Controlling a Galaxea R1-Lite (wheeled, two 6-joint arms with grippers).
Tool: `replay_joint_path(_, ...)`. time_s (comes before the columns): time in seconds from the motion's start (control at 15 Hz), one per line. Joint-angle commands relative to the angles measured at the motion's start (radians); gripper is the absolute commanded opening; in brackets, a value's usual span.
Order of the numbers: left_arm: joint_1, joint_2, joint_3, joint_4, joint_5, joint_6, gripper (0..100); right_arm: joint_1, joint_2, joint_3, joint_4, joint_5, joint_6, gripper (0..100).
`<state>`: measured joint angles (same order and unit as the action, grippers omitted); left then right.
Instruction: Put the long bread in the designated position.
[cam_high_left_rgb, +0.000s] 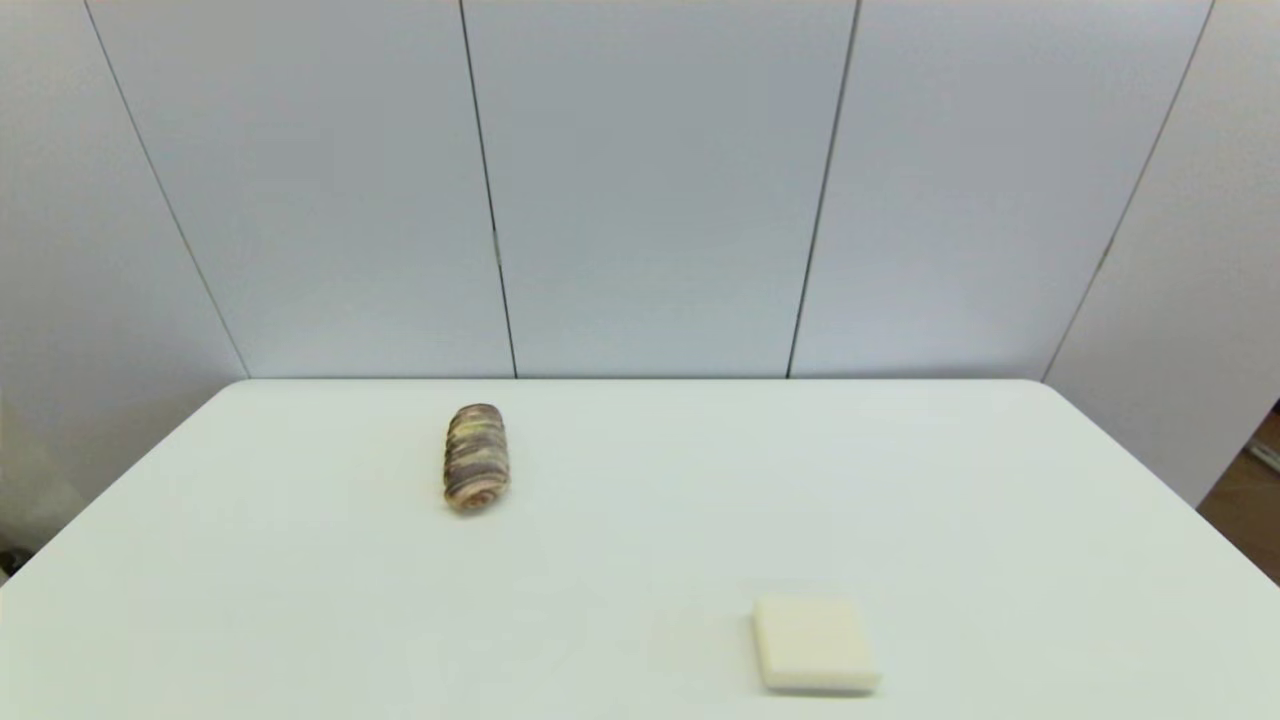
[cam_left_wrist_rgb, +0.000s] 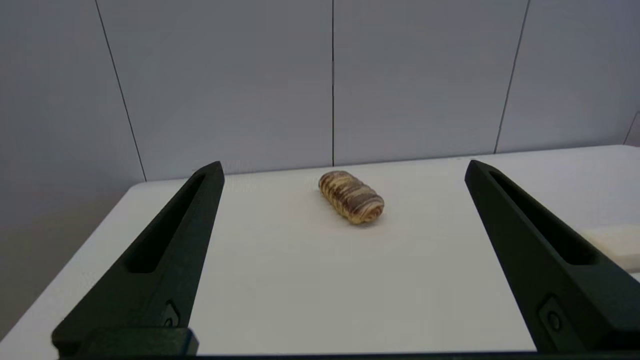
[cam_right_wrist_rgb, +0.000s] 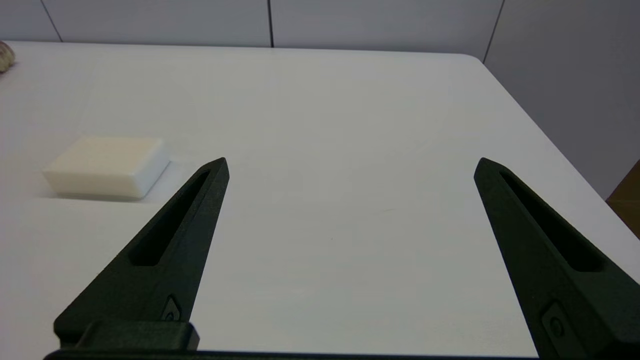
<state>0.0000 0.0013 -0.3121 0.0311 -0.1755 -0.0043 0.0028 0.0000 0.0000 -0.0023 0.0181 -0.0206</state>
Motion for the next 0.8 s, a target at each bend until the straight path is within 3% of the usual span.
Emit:
replay_joint_path(0.07, 0.0, 0.003, -0.051, 0.013, -0.002, 0.001, 100, 0.0, 0.0, 0.002, -0.001, 0.0, -0.001, 100)
replay_joint_path(0.27, 0.0, 0.019, -0.085, 0.027, -0.016, 0.006, 100, 0.0, 0.0, 0.002, -0.001, 0.0, -0.001, 100)
replay_joint_path(0.8, 0.0, 0.414, -0.179, 0.027, -0.015, 0.021, 100, 0.0, 0.0, 0.002, -0.001, 0.0, -0.001, 100)
